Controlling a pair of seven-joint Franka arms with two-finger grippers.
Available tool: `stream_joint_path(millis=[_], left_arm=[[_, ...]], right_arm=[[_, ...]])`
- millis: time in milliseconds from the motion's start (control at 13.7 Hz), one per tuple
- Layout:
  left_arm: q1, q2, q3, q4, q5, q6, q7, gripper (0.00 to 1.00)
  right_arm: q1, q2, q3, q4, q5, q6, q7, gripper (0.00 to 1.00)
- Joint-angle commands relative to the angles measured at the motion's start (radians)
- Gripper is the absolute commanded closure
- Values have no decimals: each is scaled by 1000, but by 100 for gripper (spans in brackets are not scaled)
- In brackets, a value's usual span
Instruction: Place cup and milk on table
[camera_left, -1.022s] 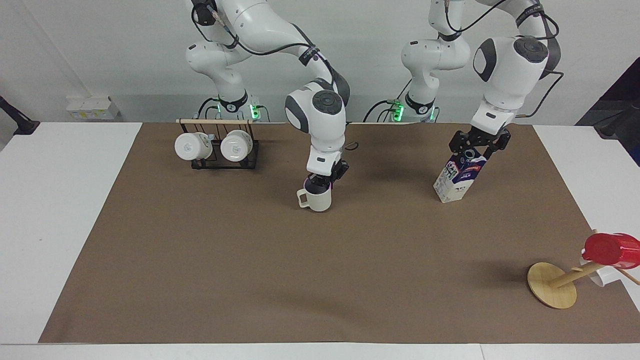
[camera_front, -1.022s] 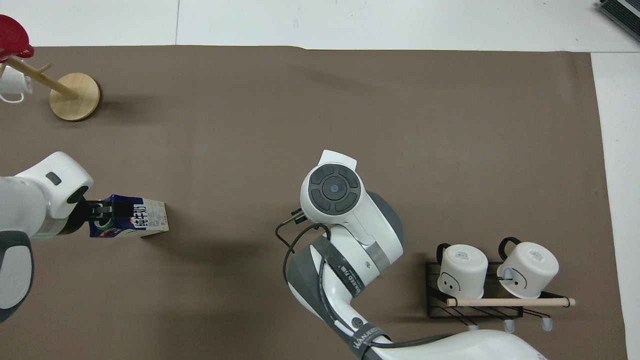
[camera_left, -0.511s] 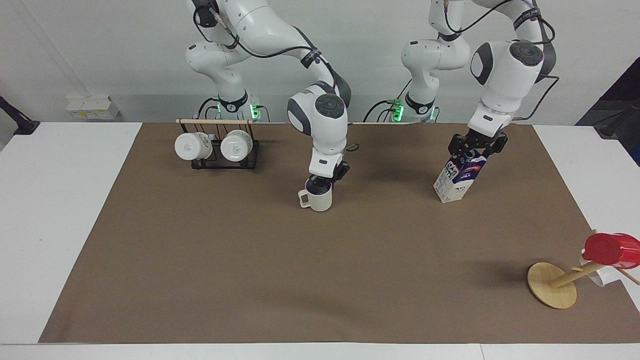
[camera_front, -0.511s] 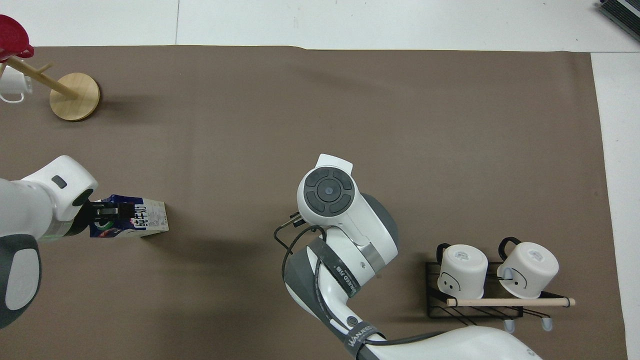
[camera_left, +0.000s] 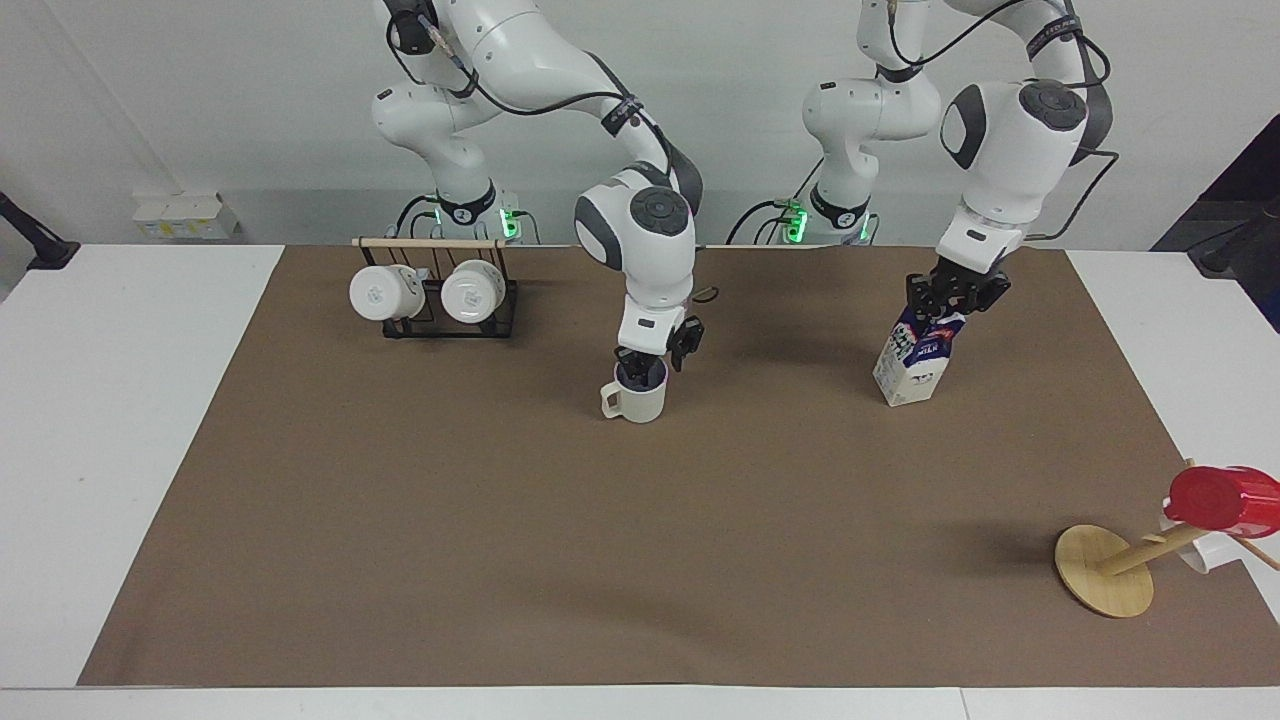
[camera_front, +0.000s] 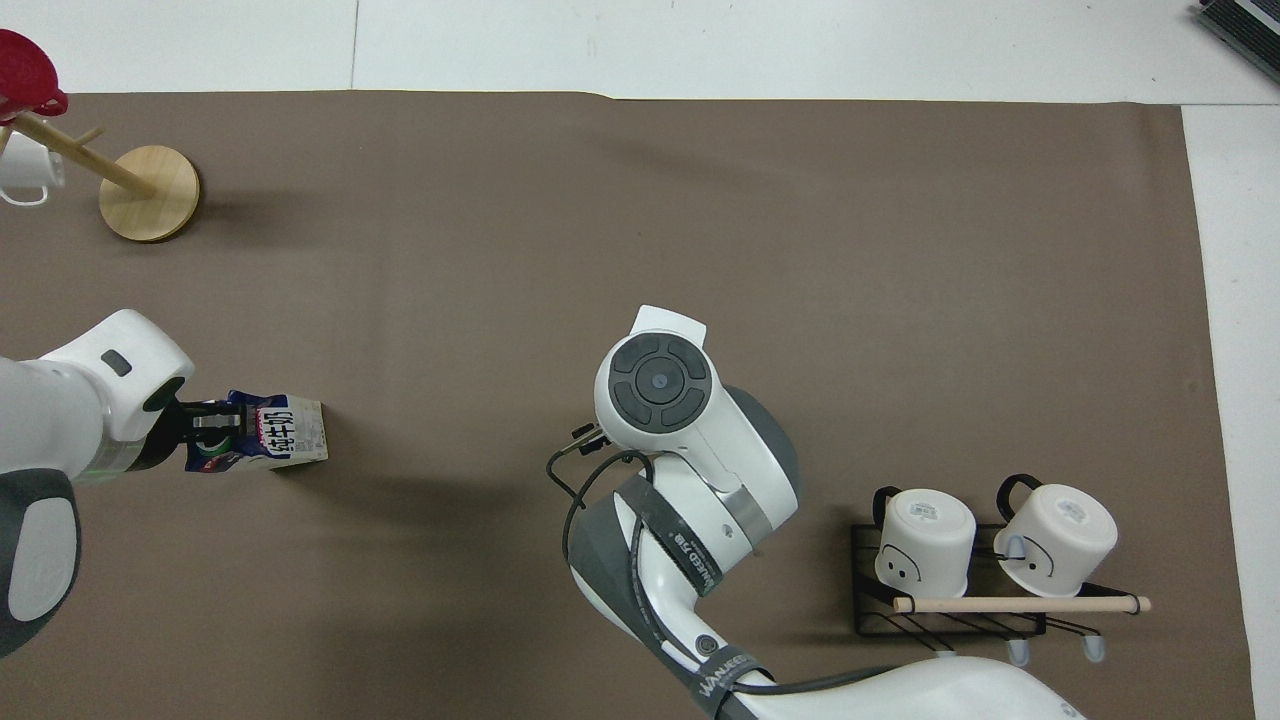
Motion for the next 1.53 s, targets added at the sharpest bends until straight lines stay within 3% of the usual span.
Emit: stream_joint_path(millis=[0, 365, 730, 1096, 1461], left_arm=[[-12, 1, 10, 57, 5, -32, -5, 57], [-38, 3, 4, 72, -101, -54, -16, 57], [-244, 15, -1, 118, -102, -32, -221, 59], [-411, 171, -22, 264, -38, -13, -469, 59], [-462, 257, -24, 263, -32, 89, -524, 58]], right_arm=[[-19, -84, -1, -6, 40, -43, 1, 0], [-123, -231, -8, 0, 93, -192, 2, 0], [-275, -321, -11, 0, 90, -264, -8, 0], [-387, -378, -13, 19, 74, -290, -8, 0], [-395, -377, -18, 140, -6, -408, 19, 0]])
